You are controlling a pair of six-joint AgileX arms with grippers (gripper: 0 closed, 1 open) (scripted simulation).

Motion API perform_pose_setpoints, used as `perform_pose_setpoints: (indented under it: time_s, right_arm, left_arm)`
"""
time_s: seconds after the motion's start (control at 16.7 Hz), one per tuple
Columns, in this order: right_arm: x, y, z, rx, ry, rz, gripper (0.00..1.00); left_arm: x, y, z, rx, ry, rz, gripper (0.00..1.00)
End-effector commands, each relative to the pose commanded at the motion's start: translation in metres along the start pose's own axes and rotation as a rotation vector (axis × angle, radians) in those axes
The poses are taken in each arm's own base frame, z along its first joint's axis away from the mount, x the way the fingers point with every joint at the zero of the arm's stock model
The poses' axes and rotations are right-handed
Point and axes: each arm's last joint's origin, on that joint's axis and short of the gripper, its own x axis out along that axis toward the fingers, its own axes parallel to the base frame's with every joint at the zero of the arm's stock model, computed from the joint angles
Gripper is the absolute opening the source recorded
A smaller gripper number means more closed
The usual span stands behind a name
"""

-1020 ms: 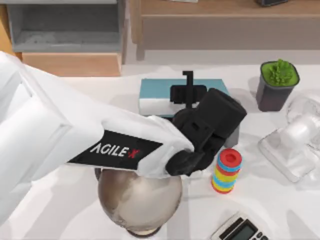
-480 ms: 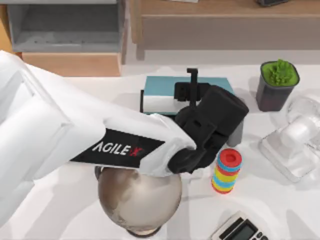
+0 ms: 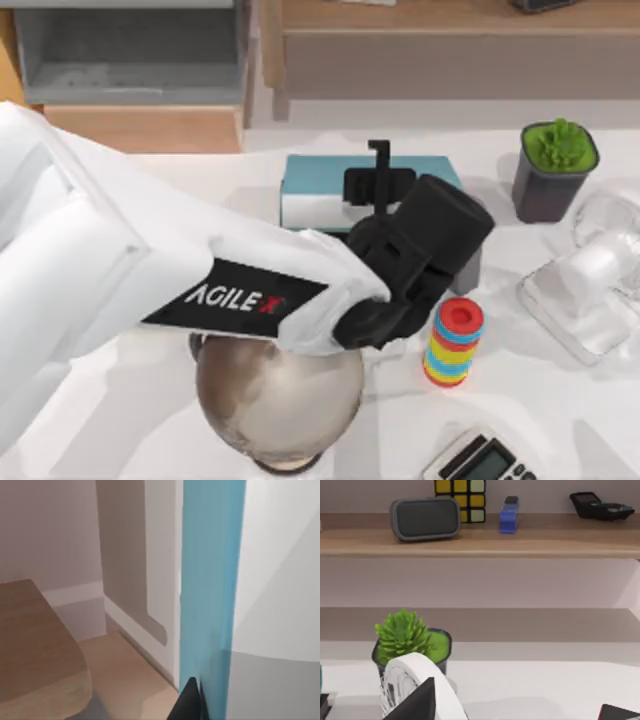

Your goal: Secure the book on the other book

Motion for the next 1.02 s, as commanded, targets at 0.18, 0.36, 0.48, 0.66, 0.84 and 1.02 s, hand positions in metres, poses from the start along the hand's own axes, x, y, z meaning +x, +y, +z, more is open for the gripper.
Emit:
perform_pose_setpoints:
  time_s: [0.18, 0.36, 0.48, 0.66, 0.84, 1.02]
  right_arm:
    - [0.0, 0.0, 0.0, 0.0, 0.0, 0.0, 1.0]
    - [0.0, 0.0, 0.0, 0.0, 0.0, 0.0, 1.0]
    - [0.0, 0.0, 0.0, 0.0, 0.0, 0.0, 1.0]
    - [0.0, 0.0, 0.0, 0.0, 0.0, 0.0, 1.0]
    - [0.0, 0.0, 0.0, 0.0, 0.0, 0.0, 1.0]
    - [0.0, 0.0, 0.0, 0.0, 0.0, 0.0, 1.0]
  left_arm:
    - [0.0, 0.0, 0.0, 0.0, 0.0, 0.0, 0.38]
    - [0.0, 0.0, 0.0, 0.0, 0.0, 0.0, 0.6]
    - [0.0, 0.0, 0.0, 0.0, 0.0, 0.0, 0.75]
    - [0.0, 0.0, 0.0, 0.0, 0.0, 0.0, 0.98]
    - [0.0, 0.0, 0.0, 0.0, 0.0, 0.0, 1.0]
    - [0.0, 0.0, 0.0, 0.0, 0.0, 0.0, 1.0]
